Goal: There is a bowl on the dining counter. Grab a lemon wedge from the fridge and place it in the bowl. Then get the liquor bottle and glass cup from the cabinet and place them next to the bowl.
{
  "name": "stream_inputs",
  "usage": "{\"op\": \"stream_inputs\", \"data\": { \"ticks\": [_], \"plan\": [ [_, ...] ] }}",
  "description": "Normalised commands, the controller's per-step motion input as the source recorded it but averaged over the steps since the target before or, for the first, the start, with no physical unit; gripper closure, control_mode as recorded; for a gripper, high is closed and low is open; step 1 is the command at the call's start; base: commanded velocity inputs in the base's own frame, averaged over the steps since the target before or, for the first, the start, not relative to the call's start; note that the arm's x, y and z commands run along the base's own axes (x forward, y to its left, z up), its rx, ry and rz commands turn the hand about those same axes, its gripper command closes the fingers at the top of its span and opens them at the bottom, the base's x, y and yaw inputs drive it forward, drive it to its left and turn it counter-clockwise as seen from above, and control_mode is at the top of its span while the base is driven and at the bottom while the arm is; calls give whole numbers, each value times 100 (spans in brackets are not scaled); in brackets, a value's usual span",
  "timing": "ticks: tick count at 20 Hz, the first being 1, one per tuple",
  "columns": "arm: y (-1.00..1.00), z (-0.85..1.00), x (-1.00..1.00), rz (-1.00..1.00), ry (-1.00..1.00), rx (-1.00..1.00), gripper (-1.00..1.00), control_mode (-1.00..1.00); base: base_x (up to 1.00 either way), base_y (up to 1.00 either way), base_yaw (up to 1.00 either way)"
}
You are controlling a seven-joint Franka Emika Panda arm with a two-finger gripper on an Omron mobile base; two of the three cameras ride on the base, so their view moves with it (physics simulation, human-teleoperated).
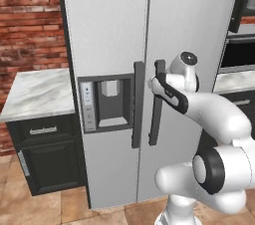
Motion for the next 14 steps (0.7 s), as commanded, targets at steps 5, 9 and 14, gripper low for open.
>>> {"op": "stream_inputs", "data": {
  "ticks": [5, 9, 14],
  "plan": [
    [0, -3, 37, -3, 0, 0, -100, -100, 0, 0, 0],
    [0, -4, 24, 0, 0, 0, -100, -100, 0, 0, 0],
    [0, -15, 33, 0, 0, 0, -100, -100, 0, 0, 0]
  ]
}}
